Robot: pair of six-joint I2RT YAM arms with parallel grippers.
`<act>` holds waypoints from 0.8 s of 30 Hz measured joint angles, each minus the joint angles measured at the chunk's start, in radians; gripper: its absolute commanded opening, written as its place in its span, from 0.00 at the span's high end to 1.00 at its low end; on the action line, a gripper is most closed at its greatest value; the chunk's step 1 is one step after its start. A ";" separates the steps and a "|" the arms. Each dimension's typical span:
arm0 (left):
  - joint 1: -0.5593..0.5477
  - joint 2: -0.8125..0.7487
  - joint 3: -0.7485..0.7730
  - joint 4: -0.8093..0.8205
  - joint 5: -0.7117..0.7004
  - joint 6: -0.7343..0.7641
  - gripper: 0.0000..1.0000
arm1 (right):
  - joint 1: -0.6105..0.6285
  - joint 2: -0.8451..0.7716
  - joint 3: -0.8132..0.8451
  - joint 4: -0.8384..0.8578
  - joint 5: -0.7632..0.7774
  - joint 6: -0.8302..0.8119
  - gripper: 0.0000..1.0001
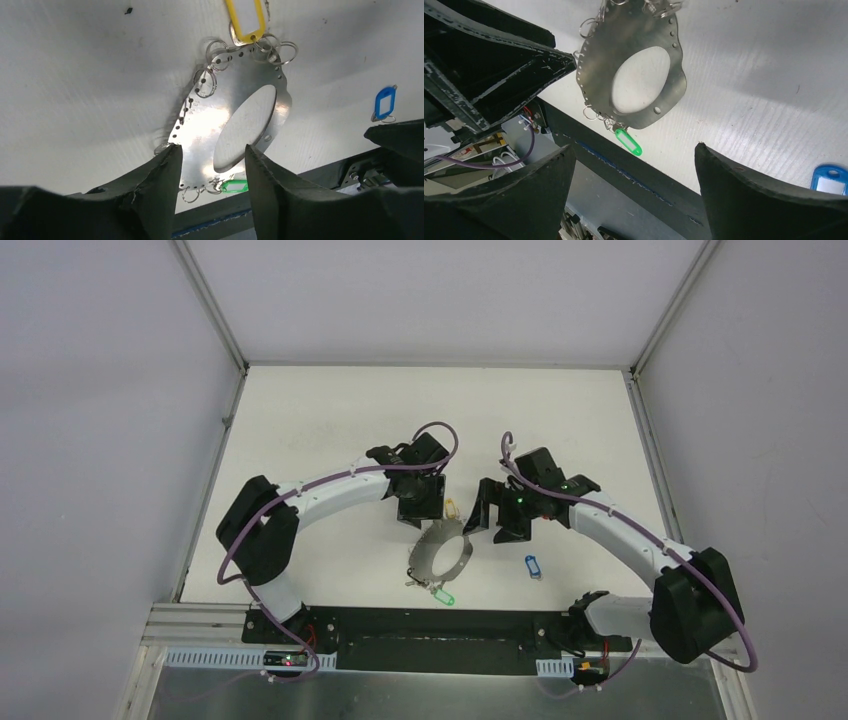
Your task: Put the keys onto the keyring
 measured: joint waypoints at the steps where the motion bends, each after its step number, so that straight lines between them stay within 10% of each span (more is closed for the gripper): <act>1: 0.003 0.000 0.000 0.008 0.006 -0.002 0.38 | 0.000 0.007 0.000 0.002 -0.004 0.000 0.09; 13: 0.193 -0.248 -0.324 0.190 0.165 -0.077 0.28 | 0.000 0.114 -0.021 0.059 -0.049 0.013 0.11; 24: 0.274 -0.376 -0.585 0.332 0.322 -0.131 0.53 | 0.001 0.302 -0.034 0.210 -0.103 0.082 0.15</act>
